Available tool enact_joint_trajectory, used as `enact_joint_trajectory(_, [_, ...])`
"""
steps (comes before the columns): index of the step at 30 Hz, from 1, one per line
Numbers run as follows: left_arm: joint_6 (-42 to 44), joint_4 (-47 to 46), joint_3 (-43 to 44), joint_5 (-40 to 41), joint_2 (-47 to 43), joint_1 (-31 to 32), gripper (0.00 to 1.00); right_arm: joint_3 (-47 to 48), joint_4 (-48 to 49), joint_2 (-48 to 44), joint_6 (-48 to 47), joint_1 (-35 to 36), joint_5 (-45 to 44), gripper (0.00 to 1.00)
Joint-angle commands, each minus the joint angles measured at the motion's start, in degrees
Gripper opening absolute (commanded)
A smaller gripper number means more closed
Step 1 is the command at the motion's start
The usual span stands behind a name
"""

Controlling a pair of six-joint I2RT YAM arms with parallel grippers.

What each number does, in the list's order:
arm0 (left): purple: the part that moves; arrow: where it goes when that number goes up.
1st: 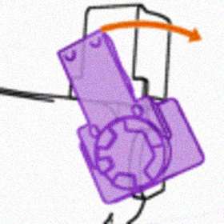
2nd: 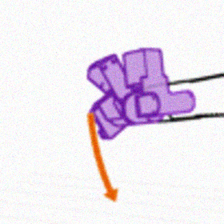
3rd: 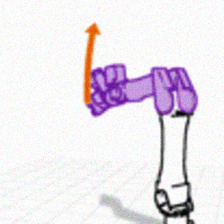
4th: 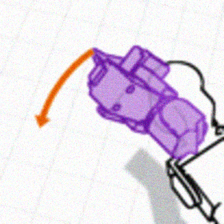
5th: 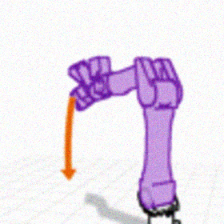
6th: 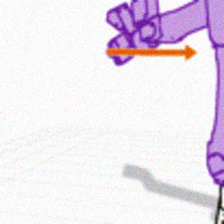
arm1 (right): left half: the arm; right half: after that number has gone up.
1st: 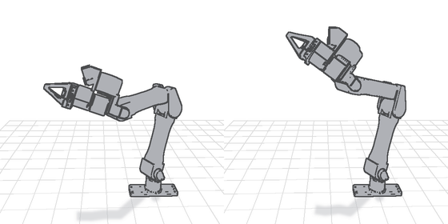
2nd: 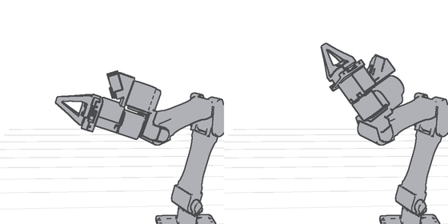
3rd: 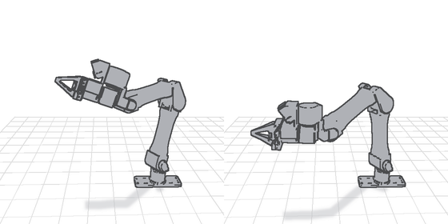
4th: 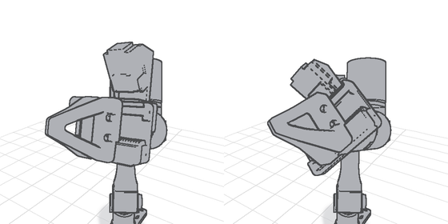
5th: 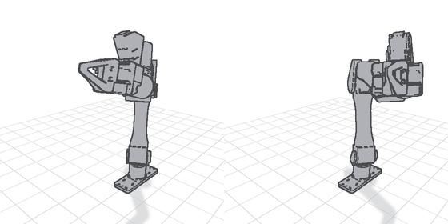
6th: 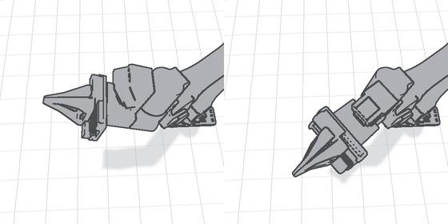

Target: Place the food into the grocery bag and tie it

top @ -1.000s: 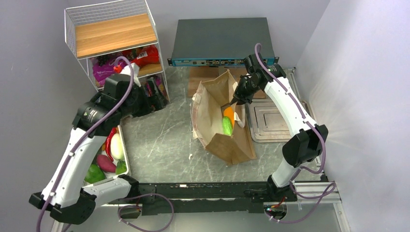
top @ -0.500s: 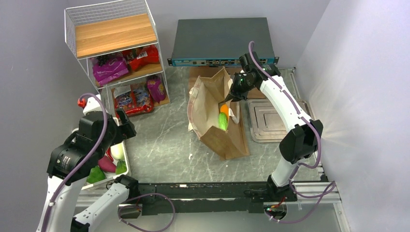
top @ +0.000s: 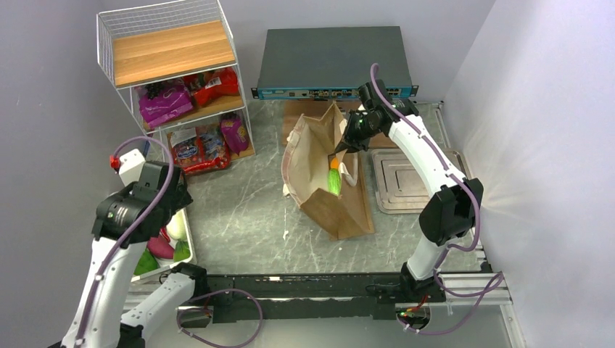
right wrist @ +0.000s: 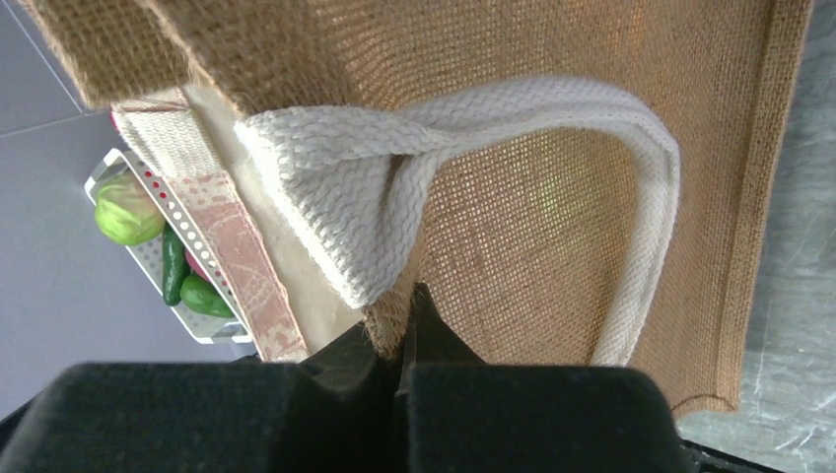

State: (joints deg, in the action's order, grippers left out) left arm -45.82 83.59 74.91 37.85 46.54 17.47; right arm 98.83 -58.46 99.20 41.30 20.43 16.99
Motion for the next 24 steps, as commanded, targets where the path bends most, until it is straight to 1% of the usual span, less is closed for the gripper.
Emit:
enact_joint_trajectory(1, [0.2,-3.6,-3.2,-0.8,1.1,-6.0,0.99,5.6,-0.2,-0.3,-2.1,0.1,0.8,0.0])
enact_joint_trajectory(3, [2.3,-6.3,-4.7,-4.2,1.8,-11.1,0.99,6.9,-2.2,-0.4,-3.1,0.1,0.1,0.0])
enact_joint_trajectory(5, [3.9,-8.2,-6.1,-8.3,3.3,-14.5,0.99,5.3,-1.9,-1.4,-3.5,0.1,0.2,0.0])
enact_joint_trajectory(9, [5.1,-8.9,-7.9,-9.3,5.6,-18.4,0.99,-1.1,1.8,-4.2,-2.4,0.1,1.7,0.0])
enact_joint_trajectory(14, [7.8,-12.8,-9.5,-11.4,5.9,-25.0,0.99,-2.5,3.2,-5.5,-2.8,0.2,3.0,0.0])
enact_joint_trajectory(19, [5.9,-14.2,-9.8,-10.0,9.2,-29.1,0.99,-2.4,2.1,-5.4,-3.9,0.2,3.0,0.0])
enact_joint_trajectory(24, [0.8,-16.5,-12.6,-12.2,11.5,-33.8,0.99,-1.9,0.3,-4.2,-4.3,0.2,3.9,0.0])
